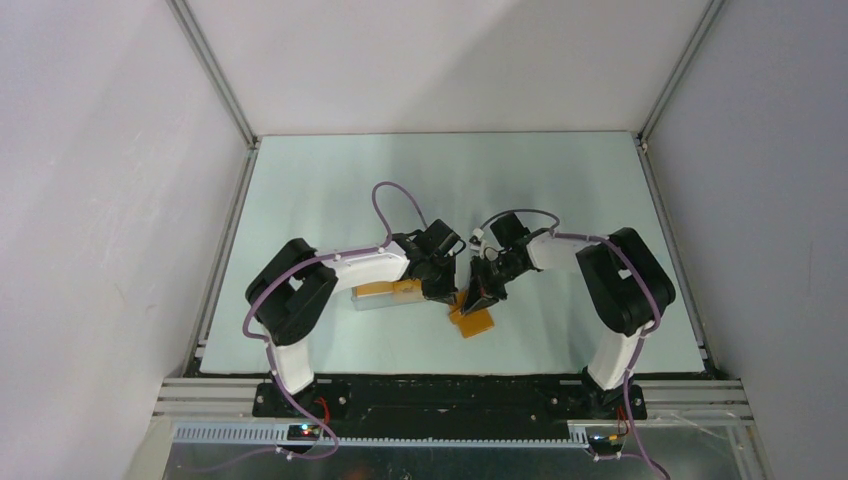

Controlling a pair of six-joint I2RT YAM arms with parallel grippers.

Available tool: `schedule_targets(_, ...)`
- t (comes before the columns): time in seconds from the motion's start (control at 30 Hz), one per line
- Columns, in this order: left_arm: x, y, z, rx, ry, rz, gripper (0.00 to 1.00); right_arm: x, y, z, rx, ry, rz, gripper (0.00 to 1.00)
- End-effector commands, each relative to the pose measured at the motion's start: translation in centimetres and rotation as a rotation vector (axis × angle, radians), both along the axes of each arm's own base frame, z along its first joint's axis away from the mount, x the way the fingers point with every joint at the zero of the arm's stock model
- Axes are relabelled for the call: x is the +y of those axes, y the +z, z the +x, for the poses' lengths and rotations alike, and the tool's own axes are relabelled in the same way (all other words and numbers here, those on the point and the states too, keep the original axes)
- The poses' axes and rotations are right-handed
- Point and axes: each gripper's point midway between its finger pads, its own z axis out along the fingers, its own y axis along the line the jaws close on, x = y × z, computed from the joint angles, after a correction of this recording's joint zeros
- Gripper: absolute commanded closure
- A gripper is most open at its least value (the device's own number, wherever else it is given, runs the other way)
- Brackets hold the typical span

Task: Put the credit cards into the card holder
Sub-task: Close the card holder at the center of the board.

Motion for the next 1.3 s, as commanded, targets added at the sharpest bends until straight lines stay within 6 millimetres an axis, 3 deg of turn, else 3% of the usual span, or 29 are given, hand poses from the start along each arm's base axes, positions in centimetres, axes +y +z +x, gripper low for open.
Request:
schedule_targets(0.0,0.3,-1.9,-0.7,0.021,-0.037,0.050,1.00,-0.1,0.9,0.9,-0.095,0.005,0.000,1.00)
schedule_targets(0.6,0.3,-1.8,-0.8,0.021,-0.041,0.048,1.00,-1.1,-1.9,1.0,-0.154,0.021,-0.142,1.00)
schedule_targets(0.8,0.4,-1.9,-0.9,0.022,-0.040,0.051,1.00,-2.6,-3.0,0.9,-0.204,0.027,-0.279,1.00)
schedule_targets(1.27,0.5,-2.2,-0.9,0.029,-0.031,0.059,1.00,-3.3,-3.1,0.0,-0.212,0.050,-0.345,1.00)
